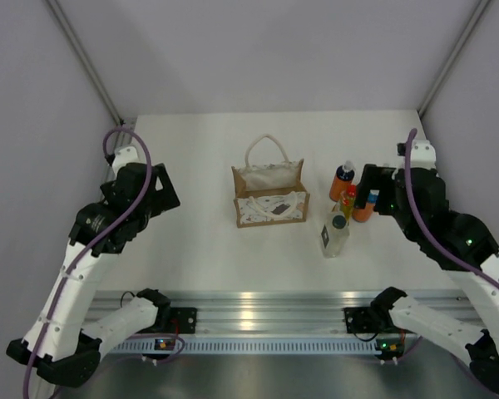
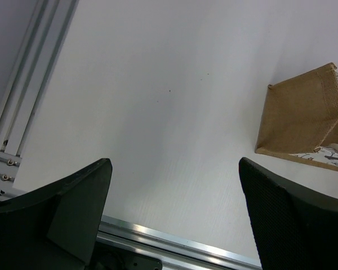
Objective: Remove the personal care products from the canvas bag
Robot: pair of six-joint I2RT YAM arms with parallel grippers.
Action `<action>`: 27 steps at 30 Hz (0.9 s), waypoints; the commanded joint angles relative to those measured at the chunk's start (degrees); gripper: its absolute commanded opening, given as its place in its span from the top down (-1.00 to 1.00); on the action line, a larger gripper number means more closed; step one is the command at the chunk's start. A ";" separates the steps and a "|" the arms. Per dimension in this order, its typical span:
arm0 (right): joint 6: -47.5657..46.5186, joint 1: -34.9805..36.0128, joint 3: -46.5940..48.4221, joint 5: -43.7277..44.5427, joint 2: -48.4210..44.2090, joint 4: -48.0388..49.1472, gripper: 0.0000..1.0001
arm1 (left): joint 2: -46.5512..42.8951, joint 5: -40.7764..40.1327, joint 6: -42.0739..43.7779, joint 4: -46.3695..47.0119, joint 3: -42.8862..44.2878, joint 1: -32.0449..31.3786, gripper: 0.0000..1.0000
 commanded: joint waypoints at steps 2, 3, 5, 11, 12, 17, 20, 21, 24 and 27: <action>-1.22 -0.61 2.42 6.45 -4.99 -9.61 -0.99 | -2.93 -5.46 1.46 -0.97 -0.59 0.21 -0.96; -1.04 -0.61 2.77 6.63 -5.79 -10.49 -0.99 | -3.28 -5.81 1.54 -1.06 -0.68 0.30 -0.96; -0.69 -0.61 3.21 7.33 -7.89 -13.64 -0.99 | -4.77 -6.78 1.89 -0.97 -0.68 0.21 -0.96; -0.25 -0.61 6.46 8.92 -10.62 -21.91 -0.99 | -8.37 -8.10 3.91 -1.06 -0.51 0.30 -0.97; -0.07 -0.61 6.82 9.00 -10.54 -22.97 -0.99 | -9.51 -7.84 4.27 -1.15 -0.51 0.30 -0.96; 1.07 -0.61 9.10 8.56 -12.55 -26.49 -0.99 | -13.03 -7.22 6.37 -1.76 -0.77 0.21 -0.96; 1.60 -0.53 11.21 7.60 -13.26 -28.51 -0.99 | -14.70 -6.96 7.43 -2.72 -0.95 0.21 -0.96; 1.69 -0.61 12.26 7.07 -13.27 -29.04 -0.99 | -15.06 -6.70 7.43 -3.60 -0.95 0.30 -0.96; 1.95 -0.61 13.84 4.96 -13.62 -30.62 -0.99 | -15.85 -5.82 7.52 -4.66 -0.86 0.21 -0.97; 1.34 -0.61 15.17 4.61 -14.14 -31.15 -0.99 | -16.73 -4.85 7.00 -5.10 -1.03 0.30 -0.96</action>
